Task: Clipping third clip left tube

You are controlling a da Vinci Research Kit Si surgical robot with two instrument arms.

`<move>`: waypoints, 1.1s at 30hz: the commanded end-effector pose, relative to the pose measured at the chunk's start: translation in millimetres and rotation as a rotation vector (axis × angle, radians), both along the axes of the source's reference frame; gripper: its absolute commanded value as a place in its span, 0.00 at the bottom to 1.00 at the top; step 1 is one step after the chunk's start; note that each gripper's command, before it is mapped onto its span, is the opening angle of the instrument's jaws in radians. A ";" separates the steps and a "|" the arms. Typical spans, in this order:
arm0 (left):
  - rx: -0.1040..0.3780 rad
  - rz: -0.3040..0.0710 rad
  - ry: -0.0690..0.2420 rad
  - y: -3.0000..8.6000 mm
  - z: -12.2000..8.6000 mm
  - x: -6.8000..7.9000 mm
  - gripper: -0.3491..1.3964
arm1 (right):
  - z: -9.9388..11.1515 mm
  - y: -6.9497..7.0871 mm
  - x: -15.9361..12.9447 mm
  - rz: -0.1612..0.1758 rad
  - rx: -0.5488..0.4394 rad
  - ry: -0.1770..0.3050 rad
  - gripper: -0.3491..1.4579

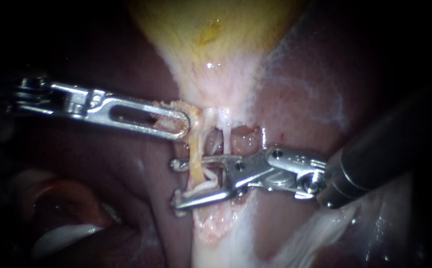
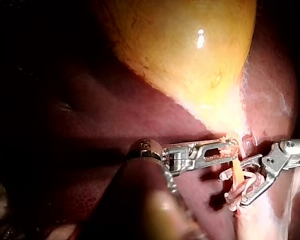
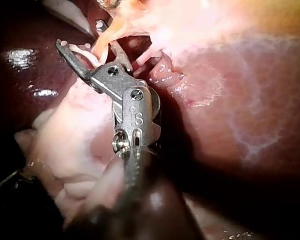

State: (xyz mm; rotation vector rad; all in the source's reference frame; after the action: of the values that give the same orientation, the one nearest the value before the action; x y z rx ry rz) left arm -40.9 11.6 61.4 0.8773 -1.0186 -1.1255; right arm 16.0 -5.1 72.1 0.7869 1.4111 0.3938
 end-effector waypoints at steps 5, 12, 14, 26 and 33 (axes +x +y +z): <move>0.000 0.001 -0.002 0.1 0.4 0.1 0.00 | -0.9 1.5 -0.2 0.013 0.019 0.019 0.45; 0.000 0.002 -0.002 0.2 0.6 0.1 0.00 | -1.6 2.9 -0.5 0.027 0.032 0.037 0.44; 0.000 0.002 -0.002 0.3 0.6 0.2 0.00 | -1.7 2.9 -0.5 0.027 0.032 0.038 0.43; 0.000 0.004 -0.003 0.5 0.9 0.5 0.00 | -1.8 2.8 -1.6 0.022 0.210 -0.006 0.00; 0.000 0.004 -0.003 0.5 1.0 0.5 0.00 | -1.3 2.9 -2.9 0.059 0.210 -0.031 0.00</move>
State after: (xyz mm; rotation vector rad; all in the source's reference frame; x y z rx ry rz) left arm -40.4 12.1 62.4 0.8809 -1.0193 -1.1206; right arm 13.0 -2.1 70.9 0.9057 1.3789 0.6052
